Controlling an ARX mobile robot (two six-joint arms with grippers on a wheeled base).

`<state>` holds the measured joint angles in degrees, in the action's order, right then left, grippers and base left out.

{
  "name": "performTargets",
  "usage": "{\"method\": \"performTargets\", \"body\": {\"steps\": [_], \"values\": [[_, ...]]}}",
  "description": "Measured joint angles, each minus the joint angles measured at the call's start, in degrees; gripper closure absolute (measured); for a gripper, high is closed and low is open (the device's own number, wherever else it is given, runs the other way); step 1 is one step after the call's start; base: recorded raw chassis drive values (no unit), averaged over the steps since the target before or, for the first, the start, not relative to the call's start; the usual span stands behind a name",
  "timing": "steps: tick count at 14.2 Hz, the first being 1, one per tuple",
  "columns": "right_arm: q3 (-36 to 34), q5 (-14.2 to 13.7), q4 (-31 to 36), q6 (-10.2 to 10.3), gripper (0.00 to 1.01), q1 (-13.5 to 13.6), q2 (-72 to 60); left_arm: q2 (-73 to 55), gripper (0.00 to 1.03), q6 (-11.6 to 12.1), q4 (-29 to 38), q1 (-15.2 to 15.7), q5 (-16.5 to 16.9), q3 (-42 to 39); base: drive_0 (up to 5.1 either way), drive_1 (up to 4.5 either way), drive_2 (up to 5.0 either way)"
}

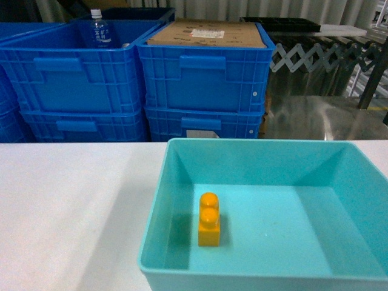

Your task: Pick red block from blue box to shelf

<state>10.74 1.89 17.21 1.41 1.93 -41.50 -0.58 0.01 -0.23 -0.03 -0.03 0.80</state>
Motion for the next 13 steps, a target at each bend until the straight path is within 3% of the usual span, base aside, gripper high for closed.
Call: {"method": "performTargets", "body": {"steps": [8, 13], "values": [[0.00, -0.04, -0.07, 0.00, 0.72, -0.04, -0.02, 0.00, 0.05, 0.00, 0.02, 0.02, 0.00, 0.00, -1.6, -3.57, 0.3], [0.00, -0.04, 0.00, 0.00, 0.72, 0.00, 0.11, 0.00, 0.05, 0.00, 0.11, 0.02, 0.00, 0.00, -1.7, -2.41, -0.9]]}}
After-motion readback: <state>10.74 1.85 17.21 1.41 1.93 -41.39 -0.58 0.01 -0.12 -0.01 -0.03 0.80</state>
